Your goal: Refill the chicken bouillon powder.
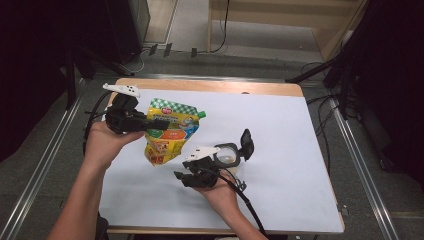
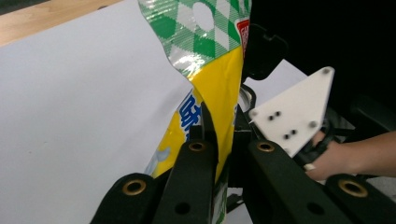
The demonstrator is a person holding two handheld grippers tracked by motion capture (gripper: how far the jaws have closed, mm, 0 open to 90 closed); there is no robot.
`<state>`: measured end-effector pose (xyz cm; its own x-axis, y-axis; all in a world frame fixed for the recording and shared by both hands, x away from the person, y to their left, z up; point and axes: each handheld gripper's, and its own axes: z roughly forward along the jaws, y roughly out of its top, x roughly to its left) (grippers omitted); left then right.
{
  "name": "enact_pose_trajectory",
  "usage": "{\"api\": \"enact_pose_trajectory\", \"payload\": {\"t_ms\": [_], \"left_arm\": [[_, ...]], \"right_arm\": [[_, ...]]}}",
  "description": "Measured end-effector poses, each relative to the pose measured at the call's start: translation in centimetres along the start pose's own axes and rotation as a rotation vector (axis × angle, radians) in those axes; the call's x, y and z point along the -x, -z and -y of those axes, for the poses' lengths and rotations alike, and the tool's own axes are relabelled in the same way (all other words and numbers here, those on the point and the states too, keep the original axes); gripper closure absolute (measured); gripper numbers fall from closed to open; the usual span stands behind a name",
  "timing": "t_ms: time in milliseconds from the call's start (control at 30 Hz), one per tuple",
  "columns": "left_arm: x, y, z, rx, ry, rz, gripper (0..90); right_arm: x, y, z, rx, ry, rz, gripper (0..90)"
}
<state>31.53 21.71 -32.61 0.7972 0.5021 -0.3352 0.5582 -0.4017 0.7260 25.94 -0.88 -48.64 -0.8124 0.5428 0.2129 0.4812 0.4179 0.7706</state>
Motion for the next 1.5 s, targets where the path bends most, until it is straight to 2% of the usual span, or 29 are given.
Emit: {"api": "enact_pose_trajectory", "payload": {"t_ms": [67,300,433,600,633,800,1100,1233,1300,1333,1367,1400,1433,1500], "left_arm": [[0.3,0.2,0.0,0.007,0.002,0.010,90.0],[0.8,0.3,0.0,-0.004,-0.001,0.030,90.0],[1.2,0.3,0.0,-0.009,0.001,0.050,90.0],[1.5,0.3,-0.1,-0.010,0.004,0.068,90.0],[1.6,0.3,-0.1,-0.014,0.019,0.072,90.0],[1.5,0.4,0.0,-0.018,0.036,0.093,90.0],[0.9,0.5,0.2,0.012,0.102,0.166,90.0],[1.2,0.7,0.1,0.025,0.108,0.182,90.0],[1.1,0.5,0.1,0.018,0.111,0.178,90.0],[1.0,0.4,0.1,0.019,0.117,0.173,90.0],[0.9,0.1,0.2,0.021,0.118,0.157,90.0],[0.9,0.1,0.2,0.021,0.118,0.157,90.0],[1.0,-0.1,0.1,0.015,0.101,0.129,90.0],[1.1,-0.2,0.1,0.011,0.092,0.117,90.0]], "right_arm": [[0.1,-0.4,0.0,0.001,-0.018,0.012,61.7],[0.0,-1.5,0.2,0.004,-0.035,0.050,64.4],[0.3,-2.1,0.4,0.016,-0.056,0.091,73.3],[0.4,-2.3,0.4,0.054,-0.069,0.113,73.1],[0.4,-2.3,0.4,0.074,-0.070,0.126,72.1],[0.2,-2.4,0.6,0.103,-0.061,0.138,69.0],[0.0,-2.3,0.7,0.165,-0.056,0.144,66.5],[-0.1,-2.2,0.8,0.188,-0.054,0.163,66.5],[-0.2,-2.0,0.8,0.214,-0.060,0.141,65.4],[-0.2,-2.0,0.8,0.220,-0.044,0.140,65.3],[-0.6,-1.9,0.8,0.220,-0.008,0.142,65.3],[-0.6,-1.9,0.8,0.220,-0.008,0.142,65.3],[-0.8,-1.8,0.8,0.214,0.018,0.142,64.9],[-0.9,-1.7,0.9,0.204,0.029,0.143,64.0]]}}
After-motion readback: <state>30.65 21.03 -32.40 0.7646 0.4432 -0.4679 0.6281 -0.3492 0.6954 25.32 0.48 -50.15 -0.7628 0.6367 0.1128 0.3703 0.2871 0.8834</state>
